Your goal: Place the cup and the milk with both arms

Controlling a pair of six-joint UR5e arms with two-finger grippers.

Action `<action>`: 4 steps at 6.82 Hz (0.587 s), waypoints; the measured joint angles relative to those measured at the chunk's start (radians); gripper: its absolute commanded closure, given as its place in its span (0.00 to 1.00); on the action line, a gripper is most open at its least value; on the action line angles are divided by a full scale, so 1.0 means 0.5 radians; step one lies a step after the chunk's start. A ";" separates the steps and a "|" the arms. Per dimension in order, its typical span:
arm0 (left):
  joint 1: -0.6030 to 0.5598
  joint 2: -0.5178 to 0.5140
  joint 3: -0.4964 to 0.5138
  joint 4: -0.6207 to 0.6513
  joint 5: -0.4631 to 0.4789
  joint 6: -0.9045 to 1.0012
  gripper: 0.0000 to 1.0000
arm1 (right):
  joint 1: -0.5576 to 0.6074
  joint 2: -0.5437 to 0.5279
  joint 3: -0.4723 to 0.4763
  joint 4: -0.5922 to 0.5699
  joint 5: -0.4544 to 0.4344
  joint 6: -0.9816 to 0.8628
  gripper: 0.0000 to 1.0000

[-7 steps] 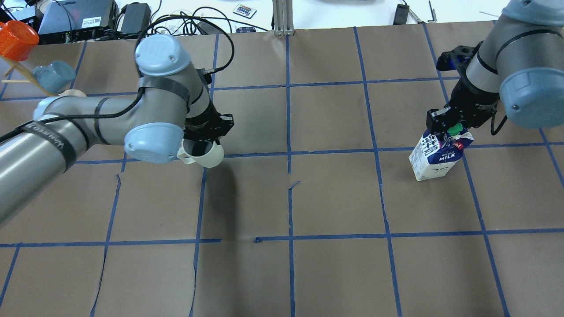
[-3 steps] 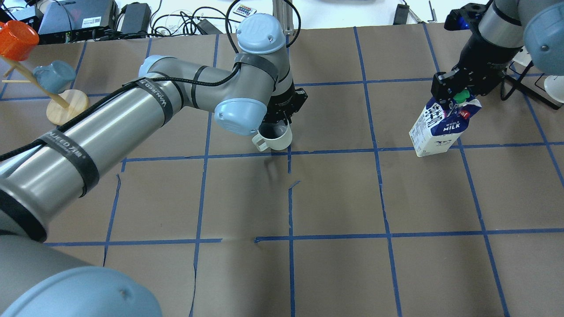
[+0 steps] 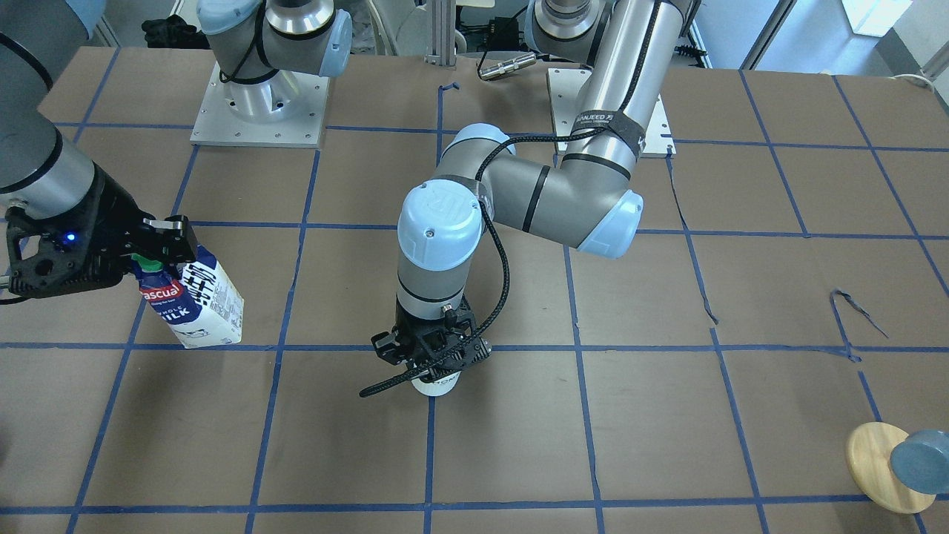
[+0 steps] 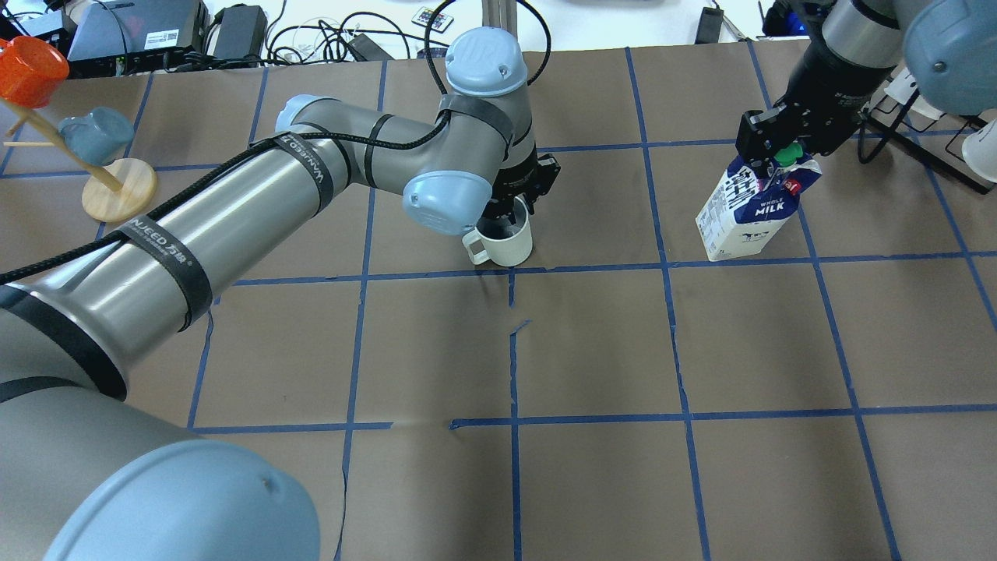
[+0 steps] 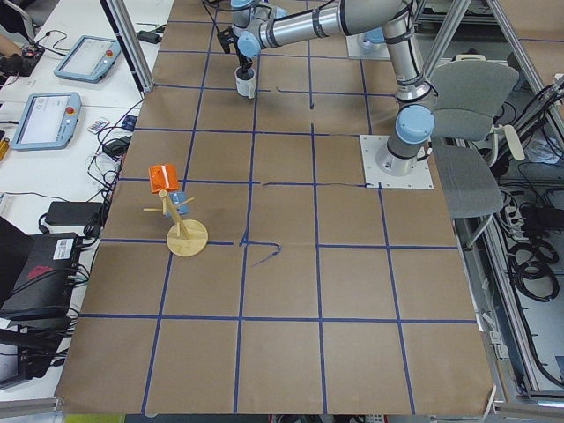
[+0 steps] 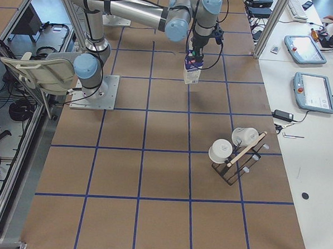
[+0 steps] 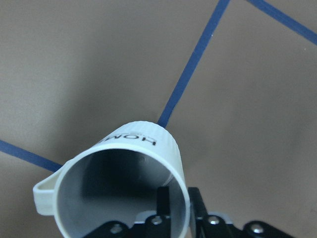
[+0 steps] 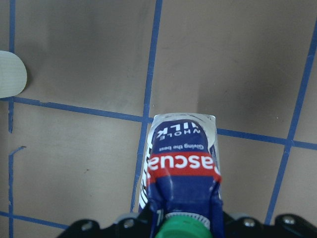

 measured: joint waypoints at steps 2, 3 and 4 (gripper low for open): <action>0.091 0.116 -0.003 -0.035 0.001 0.258 0.00 | 0.070 0.009 -0.015 -0.021 0.004 0.121 0.79; 0.185 0.228 -0.026 -0.131 0.001 0.480 0.00 | 0.158 0.039 -0.050 -0.069 0.020 0.237 0.79; 0.293 0.361 -0.041 -0.312 0.006 0.721 0.00 | 0.260 0.107 -0.102 -0.125 0.045 0.373 0.79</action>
